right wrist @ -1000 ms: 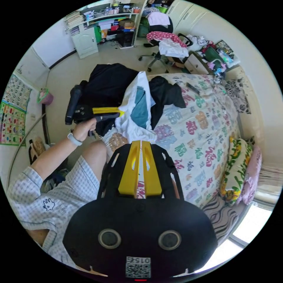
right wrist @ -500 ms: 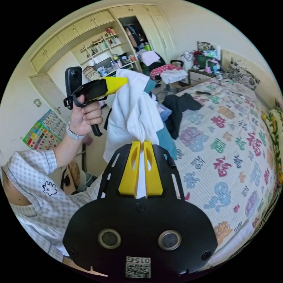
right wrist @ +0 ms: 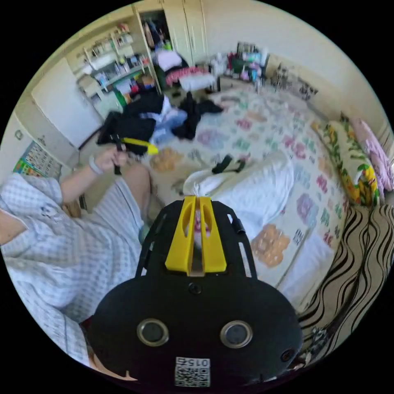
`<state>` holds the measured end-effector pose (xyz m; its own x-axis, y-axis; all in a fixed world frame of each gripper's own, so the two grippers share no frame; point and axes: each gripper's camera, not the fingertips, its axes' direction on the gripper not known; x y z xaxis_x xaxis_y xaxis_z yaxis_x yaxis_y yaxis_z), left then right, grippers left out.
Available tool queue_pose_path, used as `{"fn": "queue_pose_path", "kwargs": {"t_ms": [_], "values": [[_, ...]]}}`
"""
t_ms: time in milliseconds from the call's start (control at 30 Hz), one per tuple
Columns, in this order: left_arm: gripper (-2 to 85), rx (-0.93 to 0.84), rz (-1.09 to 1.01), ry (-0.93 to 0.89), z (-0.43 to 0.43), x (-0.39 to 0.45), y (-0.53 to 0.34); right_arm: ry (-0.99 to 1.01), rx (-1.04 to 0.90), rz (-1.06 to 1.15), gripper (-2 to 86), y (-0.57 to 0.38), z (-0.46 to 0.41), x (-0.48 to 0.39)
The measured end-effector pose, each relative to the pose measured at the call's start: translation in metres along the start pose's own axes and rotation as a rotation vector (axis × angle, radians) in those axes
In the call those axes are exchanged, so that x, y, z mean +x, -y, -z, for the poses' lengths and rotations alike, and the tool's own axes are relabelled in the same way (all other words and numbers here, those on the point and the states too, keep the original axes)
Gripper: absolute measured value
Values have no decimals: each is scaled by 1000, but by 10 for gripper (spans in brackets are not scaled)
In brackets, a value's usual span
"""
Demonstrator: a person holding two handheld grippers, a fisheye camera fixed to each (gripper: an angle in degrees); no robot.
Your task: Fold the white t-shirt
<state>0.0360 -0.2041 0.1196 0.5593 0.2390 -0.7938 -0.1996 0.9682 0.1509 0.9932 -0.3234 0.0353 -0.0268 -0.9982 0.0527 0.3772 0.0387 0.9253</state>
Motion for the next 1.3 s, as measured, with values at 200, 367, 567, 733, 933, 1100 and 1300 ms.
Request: {"fn": "queue_pose_path", "kwargs": {"t_ms": [200, 367, 567, 733, 933, 1100, 1300], "values": [[78, -74, 92, 123, -68, -12, -8, 48, -180, -302, 10, -95, -120, 40], [85, -88, -64, 247, -115, 13, 25, 187, -143, -433, 36, -142, -128, 69], [64, -304, -237, 345, -204, 29, 58, 46, 76, -448, 90, -117, -104, 99], [69, -408, -277, 452, -269, 28, 66, 6, -12, -448, 110, -63, -158, 134], [6, -567, -326, 526, -316, 23, 80, 166, -50, -565, 3, -88, -188, 175], [-7, -331, -255, 373, -249, 36, 72, 40, 52, -850, 0, -227, -134, 197], [-8, -263, -290, 298, -194, 64, 31, 55, -26, -989, 18, -304, -115, 182]]}}
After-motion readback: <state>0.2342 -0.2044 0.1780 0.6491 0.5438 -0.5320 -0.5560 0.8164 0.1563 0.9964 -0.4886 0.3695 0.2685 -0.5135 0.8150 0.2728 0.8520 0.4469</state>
